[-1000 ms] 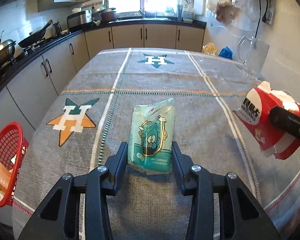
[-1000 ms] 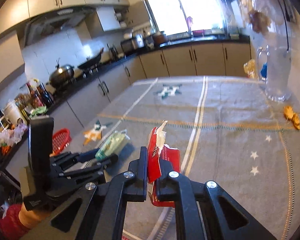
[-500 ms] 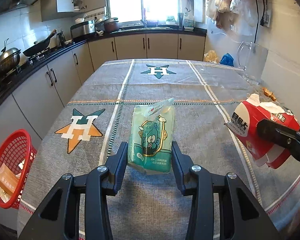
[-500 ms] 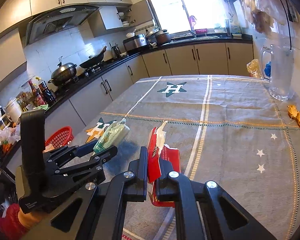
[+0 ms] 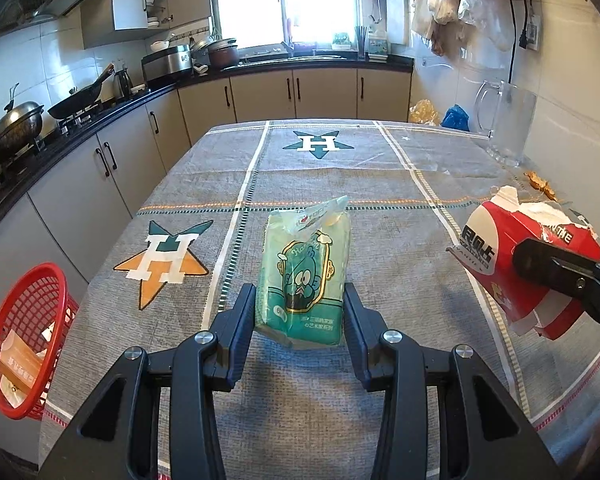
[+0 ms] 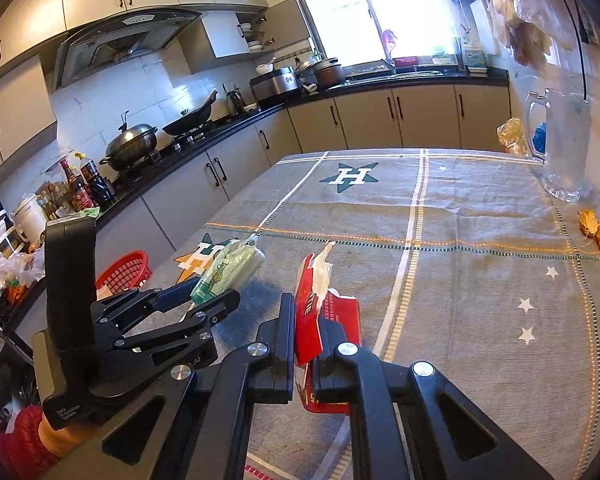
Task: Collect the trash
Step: 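Lift the red bag and teal wipe pack and carry them to the red basket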
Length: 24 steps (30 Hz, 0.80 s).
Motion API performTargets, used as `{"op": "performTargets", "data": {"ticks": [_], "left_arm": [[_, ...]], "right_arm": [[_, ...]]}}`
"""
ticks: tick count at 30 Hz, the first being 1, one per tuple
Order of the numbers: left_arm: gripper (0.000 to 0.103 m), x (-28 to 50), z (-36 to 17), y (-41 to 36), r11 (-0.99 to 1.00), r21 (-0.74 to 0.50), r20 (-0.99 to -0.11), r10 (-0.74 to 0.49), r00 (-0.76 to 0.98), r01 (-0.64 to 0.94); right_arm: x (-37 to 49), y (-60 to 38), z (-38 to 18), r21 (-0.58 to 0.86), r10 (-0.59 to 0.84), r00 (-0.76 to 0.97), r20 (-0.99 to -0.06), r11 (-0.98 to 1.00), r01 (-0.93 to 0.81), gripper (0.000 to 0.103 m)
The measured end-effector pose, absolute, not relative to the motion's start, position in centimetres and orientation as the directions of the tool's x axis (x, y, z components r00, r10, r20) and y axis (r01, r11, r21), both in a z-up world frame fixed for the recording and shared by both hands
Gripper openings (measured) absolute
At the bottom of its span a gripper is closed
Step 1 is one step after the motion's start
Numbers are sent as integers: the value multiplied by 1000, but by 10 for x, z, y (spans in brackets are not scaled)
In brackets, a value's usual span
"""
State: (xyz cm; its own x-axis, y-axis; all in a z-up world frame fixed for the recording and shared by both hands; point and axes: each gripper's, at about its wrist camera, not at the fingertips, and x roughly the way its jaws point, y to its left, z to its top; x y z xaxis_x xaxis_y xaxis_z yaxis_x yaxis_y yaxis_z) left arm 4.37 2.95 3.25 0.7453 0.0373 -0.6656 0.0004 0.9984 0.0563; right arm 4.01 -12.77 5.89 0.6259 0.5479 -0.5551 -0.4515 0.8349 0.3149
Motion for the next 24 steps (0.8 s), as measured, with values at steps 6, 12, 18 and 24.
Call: {"op": "performTargets", "data": {"ticks": [6, 12, 18, 24], "left_arm": [[41, 44, 32, 29, 998, 60, -666, 40, 745, 0], [41, 45, 29, 30, 998, 67, -667, 51, 743, -8], [41, 42, 33, 27, 993, 111, -651, 95, 753, -30], [41, 22, 41, 27, 991, 127, -639, 104, 762, -29]], "right_arm": [[39, -128, 60, 317, 550, 628, -551, 834, -452, 7], [35, -131, 62, 325, 554, 634, -539, 832, -451, 7], [36, -138, 66, 344, 555, 646, -524, 832, -435, 7], [37, -144, 70, 377, 559, 648, -518, 829, -413, 7]]}}
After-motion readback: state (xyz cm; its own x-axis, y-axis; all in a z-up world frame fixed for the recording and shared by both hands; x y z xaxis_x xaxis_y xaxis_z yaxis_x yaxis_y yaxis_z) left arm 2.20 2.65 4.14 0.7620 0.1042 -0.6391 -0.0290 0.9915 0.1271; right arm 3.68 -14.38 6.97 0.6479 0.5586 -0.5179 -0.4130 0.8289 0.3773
